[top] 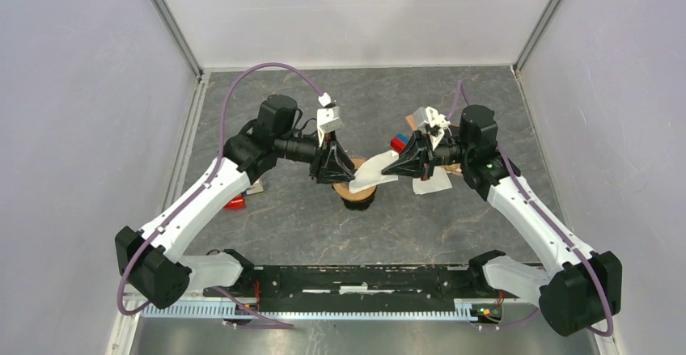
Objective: Place the coffee filter in the dripper
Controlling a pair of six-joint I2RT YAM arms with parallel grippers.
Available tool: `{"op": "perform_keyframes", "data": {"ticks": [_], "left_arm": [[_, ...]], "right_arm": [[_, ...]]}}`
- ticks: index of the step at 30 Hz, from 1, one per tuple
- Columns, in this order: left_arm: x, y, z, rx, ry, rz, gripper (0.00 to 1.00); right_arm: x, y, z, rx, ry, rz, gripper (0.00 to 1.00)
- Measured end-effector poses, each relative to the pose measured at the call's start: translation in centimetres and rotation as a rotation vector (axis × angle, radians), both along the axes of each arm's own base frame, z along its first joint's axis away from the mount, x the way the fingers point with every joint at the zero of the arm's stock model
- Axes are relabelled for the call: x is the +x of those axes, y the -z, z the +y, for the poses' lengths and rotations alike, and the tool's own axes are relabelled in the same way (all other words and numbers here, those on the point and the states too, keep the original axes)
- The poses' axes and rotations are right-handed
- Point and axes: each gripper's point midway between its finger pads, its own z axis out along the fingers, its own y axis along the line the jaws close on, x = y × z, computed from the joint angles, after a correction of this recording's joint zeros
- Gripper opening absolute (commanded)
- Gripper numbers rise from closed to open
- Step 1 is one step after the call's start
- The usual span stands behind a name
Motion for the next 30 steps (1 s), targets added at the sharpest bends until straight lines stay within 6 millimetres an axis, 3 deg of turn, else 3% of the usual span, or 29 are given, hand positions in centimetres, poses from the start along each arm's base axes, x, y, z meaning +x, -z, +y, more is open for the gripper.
{"op": "perform_keyframes", "data": {"ticks": [11,14,16,18,22,25,27,30], "left_arm": [[0.5,0.3,-2.1,-0.008,-0.011,0.033,0.41],[0.2,0.6,-2.8,-0.003,0.003,0.055,0.23],[0.2,0.7,-3.0,-0.003,0.002,0.067,0.03],[0.4,0.6,-3.2,-0.008,-0.009,0.076,0.02],[1.4,0.4,-3.4,-0.008,-0.067,0.087,0.02],[2.6,0.1,-3.3,0.011,-0.141,0.074,0.02],[3.9,-0.4,-2.9,0.037,-0.218,0.051,0.02],[6.5,-2.1,-2.3,0.065,-0.352,-0.008,0.02]], "right_arm": [[0.4,0.1,0.0,-0.004,0.023,-0.003,0.01],[0.5,0.1,0.0,-0.004,0.029,-0.005,0.05],[0.6,0.1,0.0,-0.005,0.034,-0.006,0.12],[0.7,0.1,0.0,-0.006,0.039,-0.007,0.22],[1.0,0.4,0.0,-0.015,0.053,-0.015,0.52],[2.3,0.8,-0.3,-0.064,0.128,-0.025,0.72],[4.0,0.2,-0.6,-0.103,0.206,-0.055,0.76],[7.3,-2.4,-1.5,-0.151,0.363,-0.151,0.79]]}}
